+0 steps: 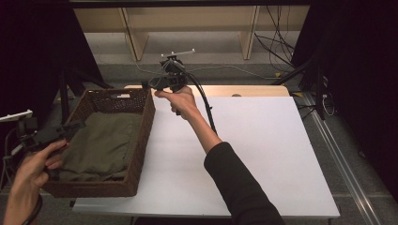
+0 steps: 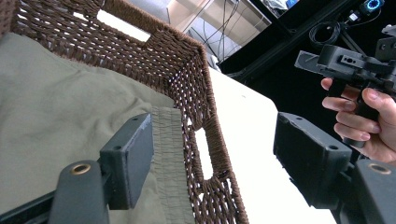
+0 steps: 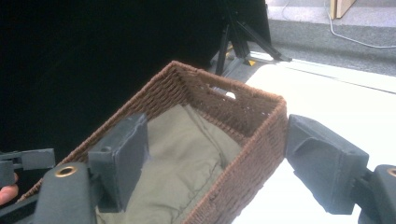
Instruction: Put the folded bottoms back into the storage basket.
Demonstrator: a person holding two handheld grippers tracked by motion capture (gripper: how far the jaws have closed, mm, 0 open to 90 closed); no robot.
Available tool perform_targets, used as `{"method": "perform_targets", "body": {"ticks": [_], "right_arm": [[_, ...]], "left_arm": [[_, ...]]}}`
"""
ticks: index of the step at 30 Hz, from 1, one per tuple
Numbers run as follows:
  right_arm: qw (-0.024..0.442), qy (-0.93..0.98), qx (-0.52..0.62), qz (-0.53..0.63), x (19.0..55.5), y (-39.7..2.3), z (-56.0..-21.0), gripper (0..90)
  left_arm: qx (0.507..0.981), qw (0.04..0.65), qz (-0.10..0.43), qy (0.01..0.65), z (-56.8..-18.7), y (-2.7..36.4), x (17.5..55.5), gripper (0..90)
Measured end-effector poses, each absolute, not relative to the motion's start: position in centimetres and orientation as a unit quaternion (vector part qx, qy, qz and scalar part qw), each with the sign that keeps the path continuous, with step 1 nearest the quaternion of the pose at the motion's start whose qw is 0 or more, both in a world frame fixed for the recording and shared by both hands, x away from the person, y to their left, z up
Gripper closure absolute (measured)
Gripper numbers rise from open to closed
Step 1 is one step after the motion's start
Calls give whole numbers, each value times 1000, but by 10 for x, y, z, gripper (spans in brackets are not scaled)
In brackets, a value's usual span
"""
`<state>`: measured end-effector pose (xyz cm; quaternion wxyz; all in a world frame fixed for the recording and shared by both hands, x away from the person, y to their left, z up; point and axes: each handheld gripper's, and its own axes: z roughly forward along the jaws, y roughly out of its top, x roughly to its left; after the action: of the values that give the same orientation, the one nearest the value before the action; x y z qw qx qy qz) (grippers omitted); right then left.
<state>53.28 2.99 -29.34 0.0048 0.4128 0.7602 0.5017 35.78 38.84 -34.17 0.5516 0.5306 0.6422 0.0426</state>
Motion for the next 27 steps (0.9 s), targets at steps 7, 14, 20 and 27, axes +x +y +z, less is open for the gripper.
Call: {"method": "perform_targets", "body": {"ticks": [7, 14, 20, 27], "right_arm": [[7, 758, 412, 505, 529, 20, -295, 192], [12, 755, 415, 508, 527, 7, -298, 157], [21, 754, 405, 516, 523, -2, -296, 123], [28, 756, 390, 525, 513, -11, -294, 100]], "left_arm": [[527, 561, 42, 637, -344, 377, 360, 283], [520, 589, 25, 618, -347, 362, 364, 250], [519, 603, 22, 605, -350, 352, 366, 223], [519, 613, 16, 596, -352, 343, 367, 217]]}}
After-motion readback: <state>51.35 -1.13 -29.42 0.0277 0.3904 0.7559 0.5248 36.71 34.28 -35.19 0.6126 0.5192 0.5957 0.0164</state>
